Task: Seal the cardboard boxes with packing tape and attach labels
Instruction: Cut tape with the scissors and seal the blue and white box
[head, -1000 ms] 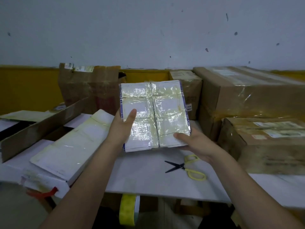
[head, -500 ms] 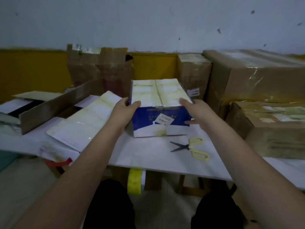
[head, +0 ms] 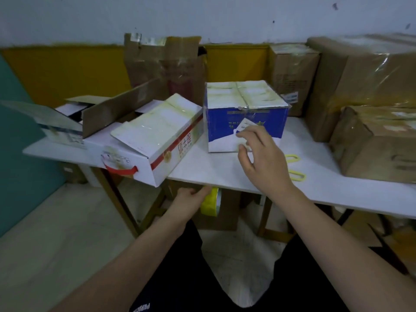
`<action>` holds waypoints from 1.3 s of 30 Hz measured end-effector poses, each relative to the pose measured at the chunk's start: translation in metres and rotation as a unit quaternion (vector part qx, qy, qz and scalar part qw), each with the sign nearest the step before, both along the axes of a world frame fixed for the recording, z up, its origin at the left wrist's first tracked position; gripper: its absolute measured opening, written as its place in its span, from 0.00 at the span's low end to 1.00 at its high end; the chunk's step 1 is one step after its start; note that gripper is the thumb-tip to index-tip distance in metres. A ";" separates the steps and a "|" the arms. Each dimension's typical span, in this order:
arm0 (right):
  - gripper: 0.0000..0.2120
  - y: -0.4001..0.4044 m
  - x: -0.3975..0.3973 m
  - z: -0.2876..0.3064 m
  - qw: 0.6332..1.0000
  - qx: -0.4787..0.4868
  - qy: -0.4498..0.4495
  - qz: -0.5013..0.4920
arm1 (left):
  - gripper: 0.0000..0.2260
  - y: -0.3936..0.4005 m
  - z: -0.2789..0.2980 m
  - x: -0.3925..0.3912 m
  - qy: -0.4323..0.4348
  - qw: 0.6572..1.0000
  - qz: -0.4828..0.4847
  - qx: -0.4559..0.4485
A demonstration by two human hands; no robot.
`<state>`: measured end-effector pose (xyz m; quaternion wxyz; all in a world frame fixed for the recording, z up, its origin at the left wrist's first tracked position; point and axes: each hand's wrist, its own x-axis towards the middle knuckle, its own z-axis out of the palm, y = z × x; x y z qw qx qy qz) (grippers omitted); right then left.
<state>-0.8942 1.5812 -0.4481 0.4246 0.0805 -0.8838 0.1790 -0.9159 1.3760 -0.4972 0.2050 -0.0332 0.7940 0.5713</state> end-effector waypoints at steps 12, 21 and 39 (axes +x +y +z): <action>0.13 -0.017 0.004 -0.008 0.867 -0.380 -0.320 -0.038 | 0.07 -0.004 0.069 -0.005 -0.193 0.973 -0.094 0.084; 0.24 -0.025 0.012 0.052 0.755 -0.482 -0.422 0.140 | 0.12 0.008 0.126 -0.006 0.097 0.980 -0.172 -0.035; 0.10 0.096 -0.059 0.154 0.800 -0.576 -0.166 -0.001 | 0.21 0.095 0.262 -0.112 0.304 0.903 -0.272 -0.131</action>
